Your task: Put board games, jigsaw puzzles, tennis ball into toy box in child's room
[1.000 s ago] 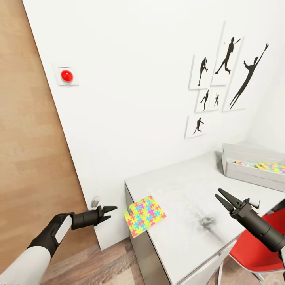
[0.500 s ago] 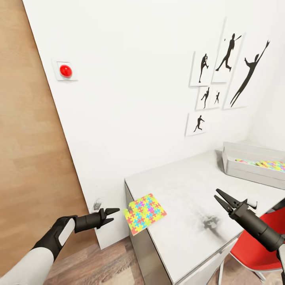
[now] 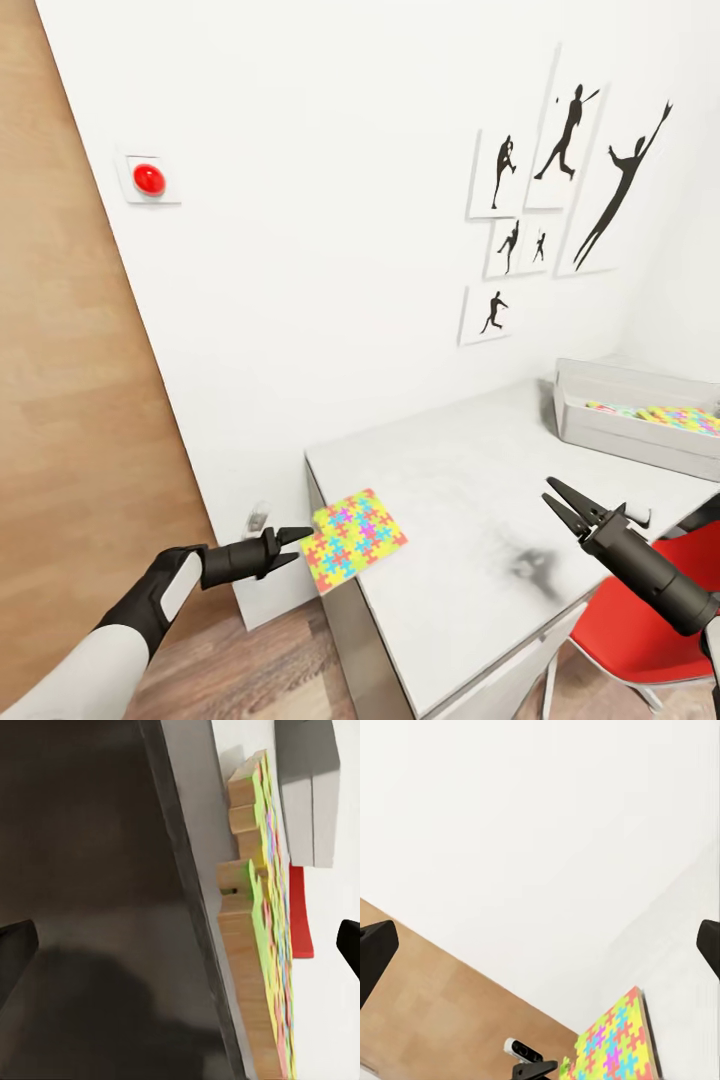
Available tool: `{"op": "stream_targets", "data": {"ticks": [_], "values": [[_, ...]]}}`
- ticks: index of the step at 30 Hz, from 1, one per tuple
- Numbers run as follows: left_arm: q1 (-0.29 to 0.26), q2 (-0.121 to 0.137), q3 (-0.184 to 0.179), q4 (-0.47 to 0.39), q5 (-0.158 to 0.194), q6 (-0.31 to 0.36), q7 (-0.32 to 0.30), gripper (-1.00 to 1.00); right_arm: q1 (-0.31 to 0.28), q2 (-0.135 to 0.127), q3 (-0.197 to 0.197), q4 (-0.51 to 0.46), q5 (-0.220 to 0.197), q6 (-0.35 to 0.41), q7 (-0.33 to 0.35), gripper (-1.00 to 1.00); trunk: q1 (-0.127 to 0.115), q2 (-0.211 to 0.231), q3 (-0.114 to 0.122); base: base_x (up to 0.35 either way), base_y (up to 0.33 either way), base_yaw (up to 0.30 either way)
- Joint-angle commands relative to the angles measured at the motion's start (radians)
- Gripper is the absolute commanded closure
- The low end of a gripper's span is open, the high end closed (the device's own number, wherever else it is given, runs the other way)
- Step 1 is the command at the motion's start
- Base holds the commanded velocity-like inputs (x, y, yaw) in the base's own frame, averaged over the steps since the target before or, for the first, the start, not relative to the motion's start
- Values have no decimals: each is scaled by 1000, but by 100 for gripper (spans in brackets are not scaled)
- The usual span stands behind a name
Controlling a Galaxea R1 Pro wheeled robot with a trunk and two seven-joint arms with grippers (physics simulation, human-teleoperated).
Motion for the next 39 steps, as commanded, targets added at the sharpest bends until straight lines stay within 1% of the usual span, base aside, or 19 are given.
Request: {"op": "stream_targets", "data": {"ticks": [1, 16, 25, 26, 34, 39], "values": [[-1, -1, 2, 0, 1, 5, -2, -100, -1, 0, -1, 0, 0, 5, 3, -100, 0, -1, -1, 0, -90, 0], [-1, -2, 1, 0, 1, 5, -1, -100, -1, 0, -3, 0, -1, 5, 3, -100, 0, -1, -1, 0, -17, 0], [-1, -5, 1, 0, 0, 5, -1, -100, -1, 2, -2, 0, 3, 4, 3, -100, 0, -1, -1, 0, -106, 0], [-1, -5, 1, 0, 0, 5, -2, 100, -1, 2, -1, 0, 3, 4, 3, -100, 0, -1, -1, 0, -23, 0], [2, -5, 2, 0, 2, 6, -3, 100, -1, 2, -1, 1, 3, 4, 2, -100, 0, -1, -1, 0, -5, 0], [2, -4, 2, -1, 2, 7, -5, 100, -1, 3, -1, 4, 3, 4, 1, -100, -19, 34, 15, 0, 0, 0]]}}
